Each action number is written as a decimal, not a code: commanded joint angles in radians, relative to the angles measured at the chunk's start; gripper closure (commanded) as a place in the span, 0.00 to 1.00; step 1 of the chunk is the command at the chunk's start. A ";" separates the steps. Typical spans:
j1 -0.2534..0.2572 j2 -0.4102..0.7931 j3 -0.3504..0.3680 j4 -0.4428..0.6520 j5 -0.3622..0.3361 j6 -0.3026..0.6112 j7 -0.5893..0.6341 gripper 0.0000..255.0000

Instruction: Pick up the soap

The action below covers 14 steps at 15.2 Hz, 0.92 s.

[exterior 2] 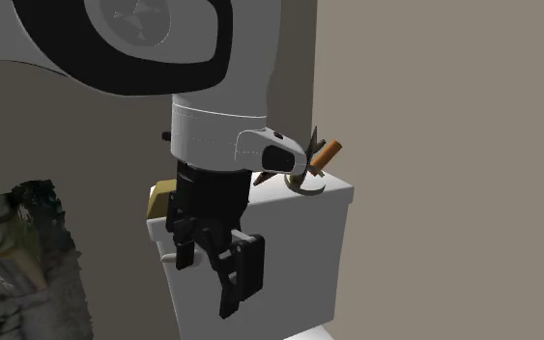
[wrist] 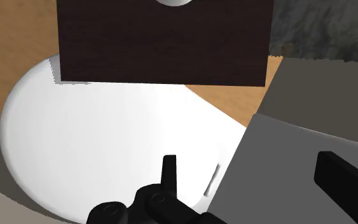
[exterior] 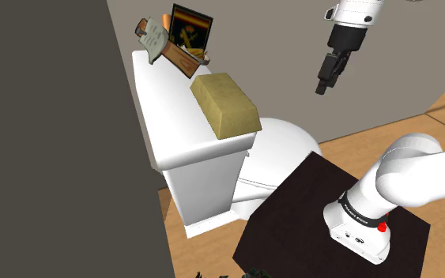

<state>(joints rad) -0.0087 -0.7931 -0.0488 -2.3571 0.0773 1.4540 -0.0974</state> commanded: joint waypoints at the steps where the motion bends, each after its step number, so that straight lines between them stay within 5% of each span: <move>1: 0.000 0.000 0.000 0.000 0.000 0.000 0.000 0.00; 14: 0.124 0.419 -0.066 0.298 0.082 0.239 -0.301 0.00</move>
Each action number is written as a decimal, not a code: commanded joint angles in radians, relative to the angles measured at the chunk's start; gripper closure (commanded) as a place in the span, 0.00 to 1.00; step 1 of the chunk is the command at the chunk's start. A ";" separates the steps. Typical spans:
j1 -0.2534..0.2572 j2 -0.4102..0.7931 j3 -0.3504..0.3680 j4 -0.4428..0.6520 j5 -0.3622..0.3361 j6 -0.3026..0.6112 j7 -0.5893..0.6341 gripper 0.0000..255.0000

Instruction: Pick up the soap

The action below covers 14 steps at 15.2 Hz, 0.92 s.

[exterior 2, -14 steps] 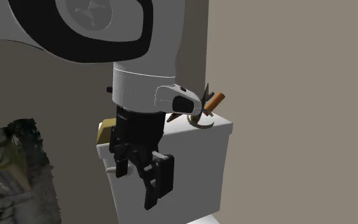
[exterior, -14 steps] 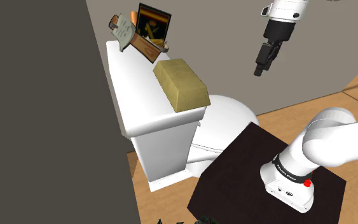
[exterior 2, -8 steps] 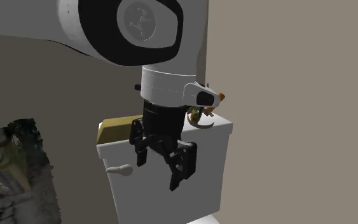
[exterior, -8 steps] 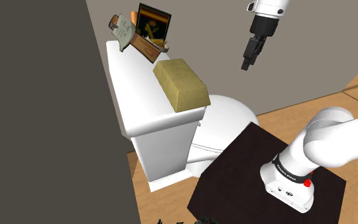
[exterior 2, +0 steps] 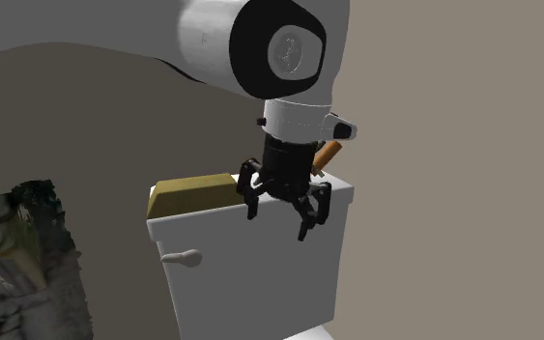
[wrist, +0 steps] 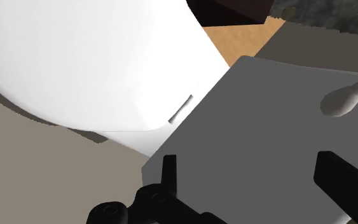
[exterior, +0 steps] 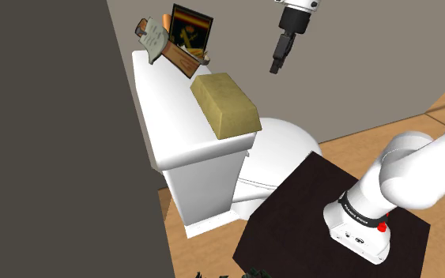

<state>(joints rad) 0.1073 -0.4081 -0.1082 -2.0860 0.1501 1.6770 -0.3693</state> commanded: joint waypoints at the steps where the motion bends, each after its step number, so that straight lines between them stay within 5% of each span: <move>1: 0.017 0.066 -0.009 0.058 0.019 0.025 -0.052 0.00; 14: 0.084 0.478 -0.006 0.570 0.176 0.018 -0.320 0.00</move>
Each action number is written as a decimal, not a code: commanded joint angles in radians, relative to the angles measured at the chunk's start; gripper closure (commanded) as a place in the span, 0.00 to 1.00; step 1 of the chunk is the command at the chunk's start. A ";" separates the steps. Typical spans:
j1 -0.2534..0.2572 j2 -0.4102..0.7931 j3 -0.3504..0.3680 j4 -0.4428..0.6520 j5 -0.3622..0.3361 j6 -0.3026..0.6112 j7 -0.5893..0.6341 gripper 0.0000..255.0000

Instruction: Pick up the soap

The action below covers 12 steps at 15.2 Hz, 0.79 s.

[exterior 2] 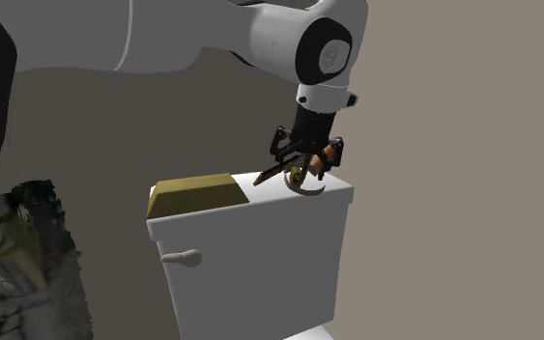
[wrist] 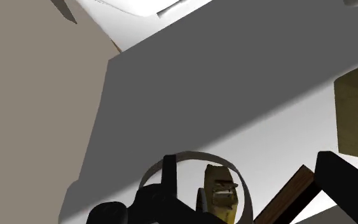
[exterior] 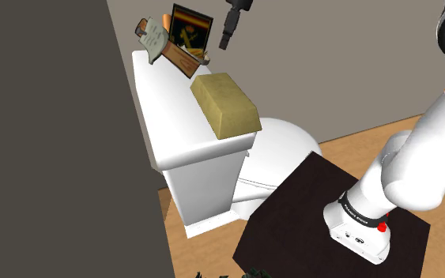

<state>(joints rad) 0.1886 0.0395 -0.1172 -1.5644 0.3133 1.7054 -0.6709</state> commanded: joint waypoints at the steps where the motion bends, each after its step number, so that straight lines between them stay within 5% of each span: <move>1: 0.004 0.064 0.007 0.099 0.024 -0.020 -0.035 0.00; 3: 0.006 0.127 0.015 0.197 0.045 -0.041 -0.061 0.00; 12: 0.012 0.099 0.018 0.058 0.046 0.066 -0.092 0.00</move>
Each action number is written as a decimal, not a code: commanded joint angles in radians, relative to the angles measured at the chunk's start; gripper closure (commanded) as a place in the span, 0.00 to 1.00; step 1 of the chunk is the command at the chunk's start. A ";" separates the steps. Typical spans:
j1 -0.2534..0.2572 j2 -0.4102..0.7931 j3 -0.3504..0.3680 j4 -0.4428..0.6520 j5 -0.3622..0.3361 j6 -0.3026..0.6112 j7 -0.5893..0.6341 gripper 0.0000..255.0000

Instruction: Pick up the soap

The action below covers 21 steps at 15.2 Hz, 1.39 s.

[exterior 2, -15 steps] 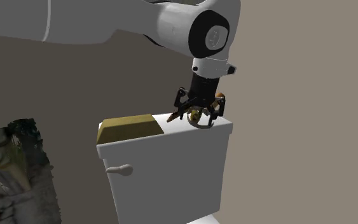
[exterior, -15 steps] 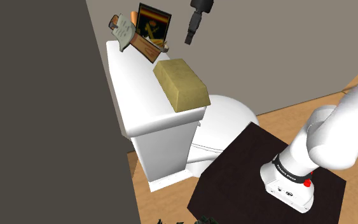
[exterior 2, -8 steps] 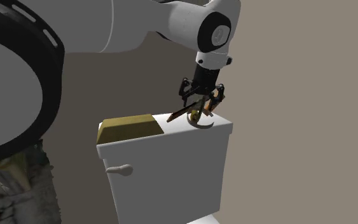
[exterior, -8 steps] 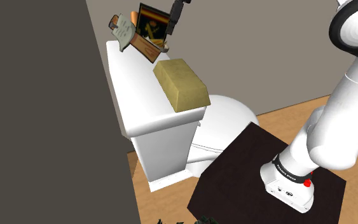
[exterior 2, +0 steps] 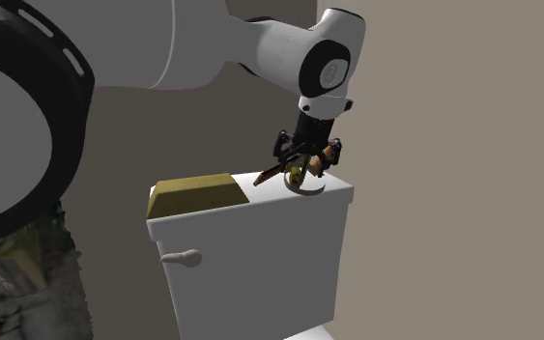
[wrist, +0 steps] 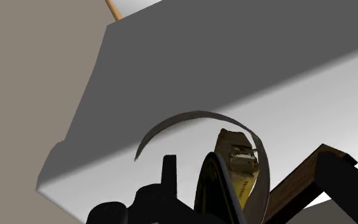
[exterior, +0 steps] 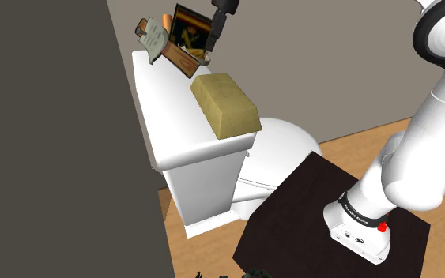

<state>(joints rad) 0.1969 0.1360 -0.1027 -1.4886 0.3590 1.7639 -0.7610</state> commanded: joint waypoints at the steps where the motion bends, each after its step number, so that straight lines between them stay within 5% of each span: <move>1: 0.002 0.010 0.003 -0.006 0.001 0.002 -0.002 1.00; 10: 0.004 0.003 0.003 -0.017 0.001 0.007 -0.002 1.00; 21: -0.006 0.050 -0.001 0.194 0.001 -0.151 0.044 1.00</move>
<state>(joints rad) 0.1903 0.1823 -0.1043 -1.3141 0.3597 1.6273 -0.7241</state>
